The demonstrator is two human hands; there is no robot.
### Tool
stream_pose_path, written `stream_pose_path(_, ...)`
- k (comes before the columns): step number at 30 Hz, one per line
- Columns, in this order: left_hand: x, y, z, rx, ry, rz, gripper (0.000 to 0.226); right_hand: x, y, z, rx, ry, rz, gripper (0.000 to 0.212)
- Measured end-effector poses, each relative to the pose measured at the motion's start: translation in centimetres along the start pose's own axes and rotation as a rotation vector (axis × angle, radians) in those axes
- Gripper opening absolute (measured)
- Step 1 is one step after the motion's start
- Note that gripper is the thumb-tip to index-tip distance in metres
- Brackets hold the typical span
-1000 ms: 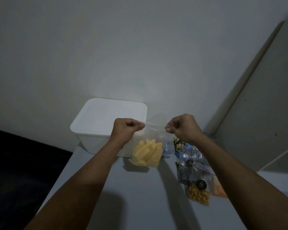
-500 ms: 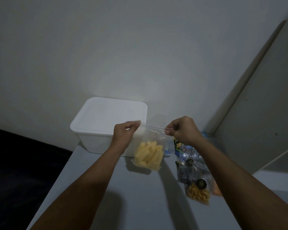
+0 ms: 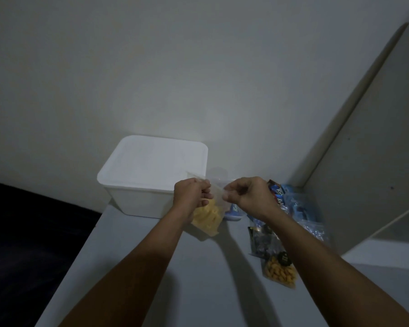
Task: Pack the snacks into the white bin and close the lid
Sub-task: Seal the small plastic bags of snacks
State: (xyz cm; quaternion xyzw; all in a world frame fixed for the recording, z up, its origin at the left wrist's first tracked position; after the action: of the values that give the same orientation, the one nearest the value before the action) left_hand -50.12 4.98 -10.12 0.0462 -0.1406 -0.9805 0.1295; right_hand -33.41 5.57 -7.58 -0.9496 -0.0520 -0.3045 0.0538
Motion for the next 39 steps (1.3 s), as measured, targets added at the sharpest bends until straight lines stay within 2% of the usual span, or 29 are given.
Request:
stream_pose_path(2,0.0,0.2,0.0,-0.01,-0.004,-0.016,0.009,-0.1,0.0,0.1,-0.043,-0.083,-0.048,0.022)
stream_pose_path(6,-0.2,0.4,-0.1,-0.038,-0.08,-0.077,0.005,-0.4,-0.6,0.5,-0.078,-0.048,-0.044,0.012)
stream_pose_path(11,0.0,0.3,-0.3,-0.047,-0.13,-0.095,0.006,-0.8,-1.0,1.0,-0.156,-0.05,-0.038,0.018)
stream_pose_path(16,0.2,0.4,-0.5,-0.023,-0.16,-0.086,0.004,-1.1,-0.9,1.2,-0.128,0.033,0.028,0.021)
stream_pose_path(18,0.8,0.4,-0.5,-0.055,-0.199,-0.043,0.007,-1.1,-0.8,1.1,-0.093,0.064,0.018,0.02)
stream_pose_path(21,2.7,0.2,-0.1,-0.232,-0.291,0.165,0.013,-0.8,-0.8,1.1,-0.062,0.09,-0.032,0.019)
stream_pose_path(23,3.2,0.0,-0.4,-0.278,-0.349,0.159,0.025,-0.9,-1.0,1.4,-0.073,0.107,-0.08,0.019)
stream_pose_path(26,3.4,-0.4,-1.5,-0.261,-0.348,0.055,0.011,-1.5,-1.6,2.1,-0.088,0.089,-0.073,0.017)
stream_pose_path(29,4.4,-0.6,-3.0,-0.228,-0.341,0.096,0.022,-2.7,-1.9,3.2,-0.118,0.067,-0.048,0.016)
stream_pose_path(35,5.5,-1.1,-5.5,-0.145,-0.327,0.16,0.01,-5.3,-2.6,4.0,-0.203,0.148,0.016,0.013)
stream_pose_path(39,6.2,-1.9,-6.3,-0.14,-0.361,0.217,0.014,-6.5,-3.3,3.8,-0.235,0.116,-0.002,0.015)
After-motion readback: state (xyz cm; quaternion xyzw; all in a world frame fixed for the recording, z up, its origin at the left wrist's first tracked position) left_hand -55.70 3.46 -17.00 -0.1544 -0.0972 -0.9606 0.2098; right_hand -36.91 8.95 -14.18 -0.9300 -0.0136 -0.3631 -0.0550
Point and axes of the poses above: each hand's wrist, its own y-axis away from the middle knuckle, its own x-axis out of the back of the hand, z = x × y, the point moved 5 cm from there along -y, towards the middle knuckle, and after that the axes turned 4 degrees about -x, right-handed, at the moved point
